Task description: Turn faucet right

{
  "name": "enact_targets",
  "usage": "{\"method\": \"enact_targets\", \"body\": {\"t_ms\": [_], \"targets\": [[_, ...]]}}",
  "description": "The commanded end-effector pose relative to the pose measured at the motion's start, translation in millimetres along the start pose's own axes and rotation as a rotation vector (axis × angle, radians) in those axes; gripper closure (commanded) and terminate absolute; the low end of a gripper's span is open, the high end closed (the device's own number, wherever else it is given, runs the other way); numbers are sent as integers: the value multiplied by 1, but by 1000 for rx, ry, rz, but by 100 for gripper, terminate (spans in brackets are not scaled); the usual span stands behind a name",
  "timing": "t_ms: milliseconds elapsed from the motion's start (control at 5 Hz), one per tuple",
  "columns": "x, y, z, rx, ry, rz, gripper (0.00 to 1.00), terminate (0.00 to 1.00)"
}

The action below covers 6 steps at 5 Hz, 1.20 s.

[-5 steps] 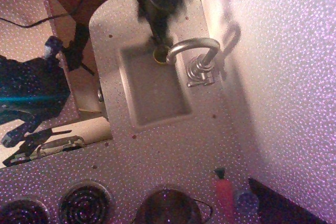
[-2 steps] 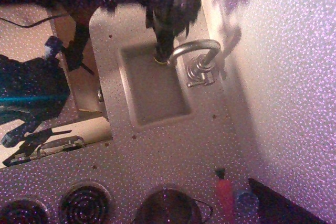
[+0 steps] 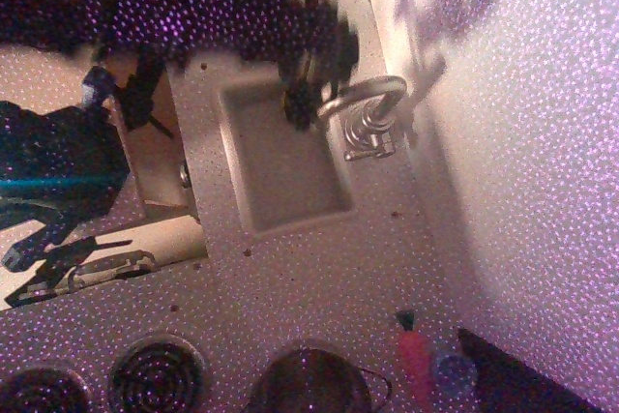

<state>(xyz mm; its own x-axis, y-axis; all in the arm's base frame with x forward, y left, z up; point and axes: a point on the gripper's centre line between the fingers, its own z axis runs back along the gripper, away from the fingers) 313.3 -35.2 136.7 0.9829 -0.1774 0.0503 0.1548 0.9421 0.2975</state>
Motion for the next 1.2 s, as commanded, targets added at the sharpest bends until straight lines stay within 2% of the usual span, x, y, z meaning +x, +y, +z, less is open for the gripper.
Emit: {"method": "enact_targets", "body": {"t_ms": [0,400,600,800,1000], "targets": [[10,7,23,162,-82,-4,0,0],[11,-4,15,205,-92,-88,0,0],[12,-11,17,224,-116,-135,0,0],[18,-20,19,80,-339,-212,0,0],[38,-36,39,37,-425,-262,0,0]]}}
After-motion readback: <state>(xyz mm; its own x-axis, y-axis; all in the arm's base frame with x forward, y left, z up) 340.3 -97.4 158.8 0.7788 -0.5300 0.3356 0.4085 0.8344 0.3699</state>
